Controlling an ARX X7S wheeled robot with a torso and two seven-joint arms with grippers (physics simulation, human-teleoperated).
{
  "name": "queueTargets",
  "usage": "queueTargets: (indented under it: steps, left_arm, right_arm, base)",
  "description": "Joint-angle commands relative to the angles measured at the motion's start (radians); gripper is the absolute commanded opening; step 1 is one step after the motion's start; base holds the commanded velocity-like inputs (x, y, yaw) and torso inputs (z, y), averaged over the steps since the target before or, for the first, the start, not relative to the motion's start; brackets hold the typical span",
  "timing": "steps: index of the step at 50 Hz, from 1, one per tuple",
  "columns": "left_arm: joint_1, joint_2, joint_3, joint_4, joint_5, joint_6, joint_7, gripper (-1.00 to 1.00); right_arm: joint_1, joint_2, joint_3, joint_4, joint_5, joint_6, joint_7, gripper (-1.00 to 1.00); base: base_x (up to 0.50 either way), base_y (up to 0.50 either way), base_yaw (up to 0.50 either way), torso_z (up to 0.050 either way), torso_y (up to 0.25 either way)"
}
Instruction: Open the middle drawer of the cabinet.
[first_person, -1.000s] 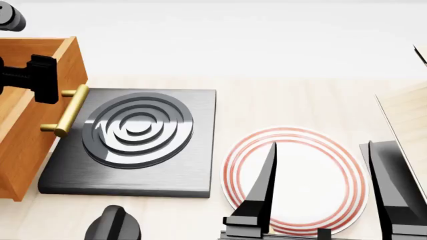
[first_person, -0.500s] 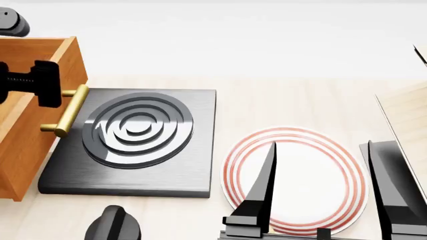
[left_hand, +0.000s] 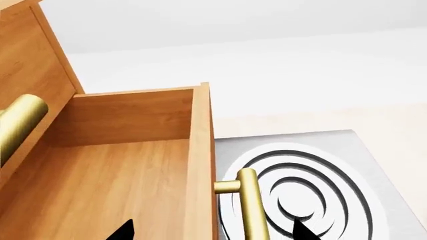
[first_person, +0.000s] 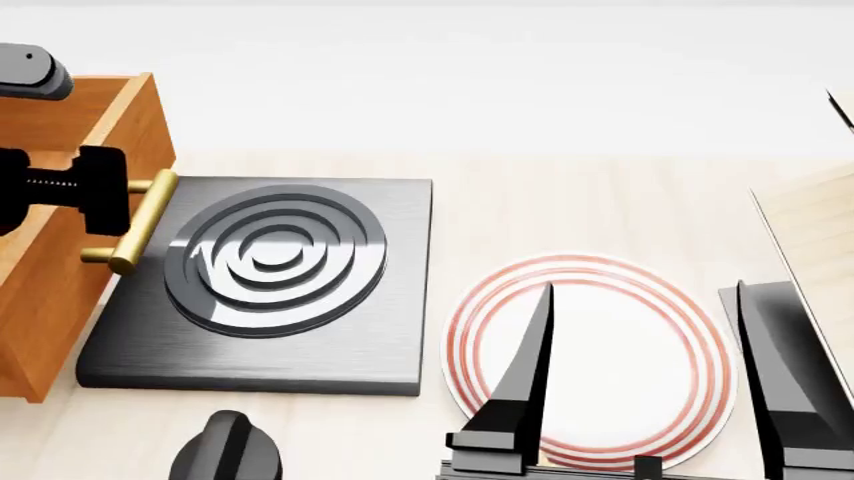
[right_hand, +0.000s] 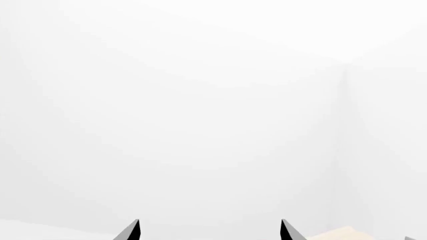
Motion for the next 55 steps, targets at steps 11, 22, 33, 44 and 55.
queueTargets:
  steps: [11,22,33,44,55]
  left_arm:
    - [0.033,0.013,0.004,-0.041,0.008,0.032,0.009,1.0]
    - [0.048,0.019,0.007,-0.059,0.013,0.048,0.015,1.0]
    - [0.063,0.017,0.002,-0.034,-0.004,0.035,0.008,1.0]
    - [0.09,0.01,-0.008,0.047,-0.039,0.0,-0.013,1.0]
    - [0.103,0.013,-0.013,0.089,-0.064,-0.019,-0.022,1.0]
  right_arm:
    - [-0.037,0.011,-0.01,0.089,0.104,0.003,-0.001,1.0]
    - [-0.037,0.012,-0.015,0.097,0.102,-0.002,0.001,1.0]
    - [-0.038,0.014,-0.018,0.099,0.102,-0.006,0.004,1.0]
    - [-0.043,0.018,-0.016,0.097,0.104,-0.009,0.007,1.0]
    - [-0.038,0.018,-0.015,0.104,0.109,-0.011,0.007,1.0]
  base:
    - [0.0,0.0,0.0,-0.002,0.0]
    - [0.0,0.0,0.0,-0.002,0.0]
    - [0.0,0.0,0.0,-0.002,0.0]
    - [0.0,0.0,0.0,-0.002,0.0]
    - [0.0,0.0,0.0,-0.001,0.0]
